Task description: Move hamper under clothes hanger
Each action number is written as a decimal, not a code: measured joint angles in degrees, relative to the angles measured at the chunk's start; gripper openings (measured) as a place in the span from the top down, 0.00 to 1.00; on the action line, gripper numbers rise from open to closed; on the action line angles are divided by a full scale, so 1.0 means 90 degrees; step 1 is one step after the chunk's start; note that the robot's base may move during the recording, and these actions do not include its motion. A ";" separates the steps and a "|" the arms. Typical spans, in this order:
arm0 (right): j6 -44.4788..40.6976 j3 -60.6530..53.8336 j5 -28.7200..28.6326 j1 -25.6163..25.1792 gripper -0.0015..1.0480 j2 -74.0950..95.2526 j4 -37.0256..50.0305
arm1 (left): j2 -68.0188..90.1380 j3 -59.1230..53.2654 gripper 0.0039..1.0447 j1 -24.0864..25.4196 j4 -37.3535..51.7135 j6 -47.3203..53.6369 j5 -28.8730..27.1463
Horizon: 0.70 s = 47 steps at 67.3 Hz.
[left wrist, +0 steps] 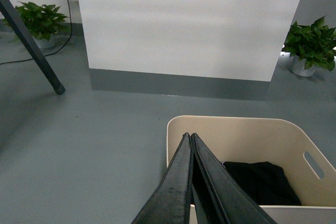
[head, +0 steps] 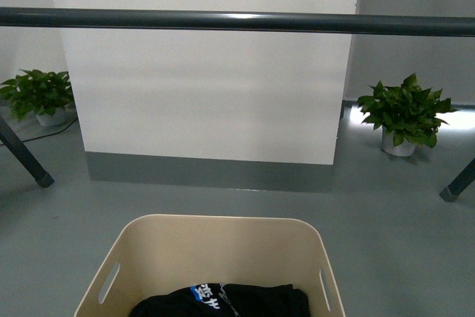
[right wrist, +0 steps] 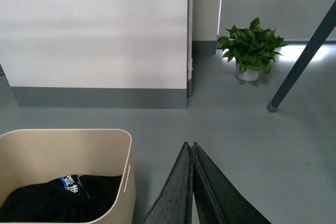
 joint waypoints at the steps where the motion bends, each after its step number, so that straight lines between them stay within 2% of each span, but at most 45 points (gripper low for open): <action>1: 0.0000 0.0000 0.0000 0.0000 0.98 -0.0017 -0.0019 | -0.0015 0.0000 0.97 0.0000 -0.0017 -0.0002 0.0000; 12: 0.0000 0.0000 0.0000 0.0000 0.98 -0.0287 -0.0289 | -0.0306 0.0002 0.97 0.0000 -0.0308 -0.0002 0.0000; 16: 0.0000 0.0000 -0.0002 0.0000 0.98 -0.0376 -0.0376 | -0.0828 0.0002 0.97 0.0000 -0.1027 0.0000 0.0002; 20: 0.0000 0.0000 0.0002 0.0000 0.98 -0.0495 -0.0498 | -0.1151 0.0002 0.97 0.0000 -0.1287 0.0000 0.0002; 27: 0.0000 0.0002 -0.0022 0.0000 0.98 -0.1241 -0.1457 | -0.1307 0.0002 0.97 0.0000 -0.1355 0.0000 -0.0005; 47: 0.0000 0.0002 -0.0017 0.0000 0.98 -0.1511 -0.1557 | -0.1319 0.0002 0.97 0.0000 -0.1365 0.0000 0.0000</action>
